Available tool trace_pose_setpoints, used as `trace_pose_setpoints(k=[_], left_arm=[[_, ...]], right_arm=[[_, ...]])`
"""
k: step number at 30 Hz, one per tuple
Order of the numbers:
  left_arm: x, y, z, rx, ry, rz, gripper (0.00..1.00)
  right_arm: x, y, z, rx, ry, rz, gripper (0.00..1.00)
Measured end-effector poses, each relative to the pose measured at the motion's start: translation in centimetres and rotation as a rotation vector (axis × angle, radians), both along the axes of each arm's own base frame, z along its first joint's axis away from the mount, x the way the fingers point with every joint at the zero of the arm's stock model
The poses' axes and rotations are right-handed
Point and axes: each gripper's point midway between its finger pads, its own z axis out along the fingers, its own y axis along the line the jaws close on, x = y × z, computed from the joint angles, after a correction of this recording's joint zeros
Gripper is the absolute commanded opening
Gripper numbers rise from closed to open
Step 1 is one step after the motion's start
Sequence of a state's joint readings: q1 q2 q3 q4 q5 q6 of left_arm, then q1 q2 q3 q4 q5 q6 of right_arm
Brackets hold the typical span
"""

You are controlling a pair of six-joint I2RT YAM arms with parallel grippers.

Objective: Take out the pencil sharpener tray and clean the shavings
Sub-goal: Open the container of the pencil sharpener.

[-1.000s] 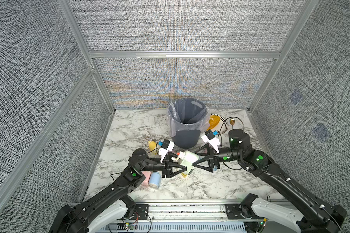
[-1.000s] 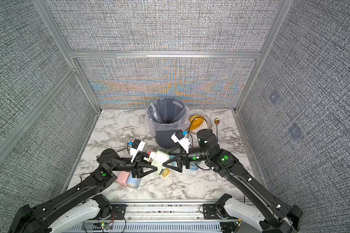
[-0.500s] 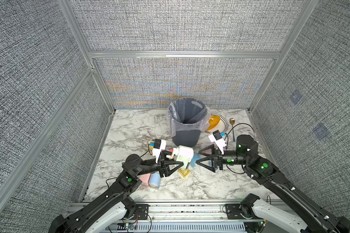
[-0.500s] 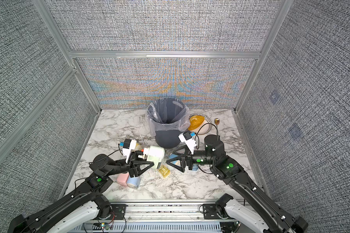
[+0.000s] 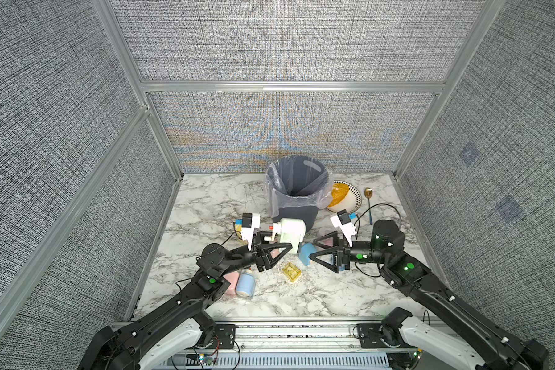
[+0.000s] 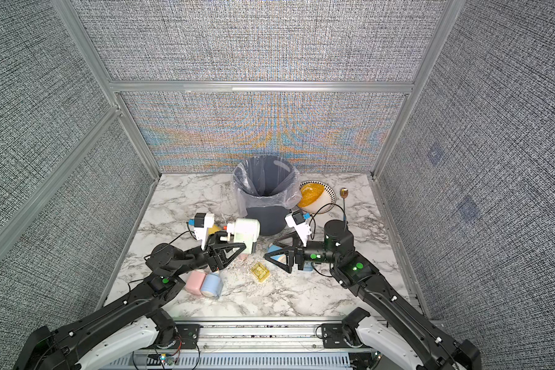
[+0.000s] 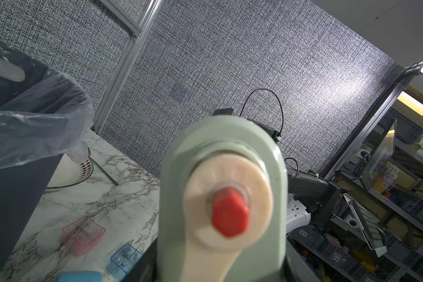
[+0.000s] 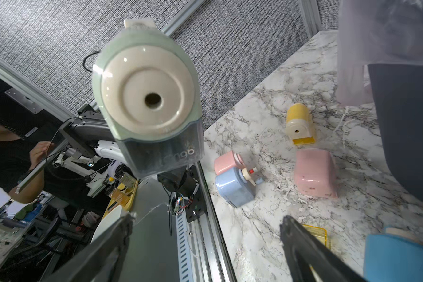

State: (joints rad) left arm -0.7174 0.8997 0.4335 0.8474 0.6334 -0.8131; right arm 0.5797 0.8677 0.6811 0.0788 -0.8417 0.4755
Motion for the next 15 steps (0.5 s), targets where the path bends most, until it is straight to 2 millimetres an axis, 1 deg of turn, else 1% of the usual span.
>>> trace_pose_setpoints(k=[7,15], left_arm=[[-0.2,-0.1,1.4,-0.048,-0.024,-0.023,0.00],[0.0,-0.3,1.8,-0.086,-0.010,-0.045,0.00]], right_arm=[[-0.7,0.5,0.3,0.051,-0.022,0.069,0.98],[-0.9,1.4,0.5,0.095,0.015,0.112,0.98]])
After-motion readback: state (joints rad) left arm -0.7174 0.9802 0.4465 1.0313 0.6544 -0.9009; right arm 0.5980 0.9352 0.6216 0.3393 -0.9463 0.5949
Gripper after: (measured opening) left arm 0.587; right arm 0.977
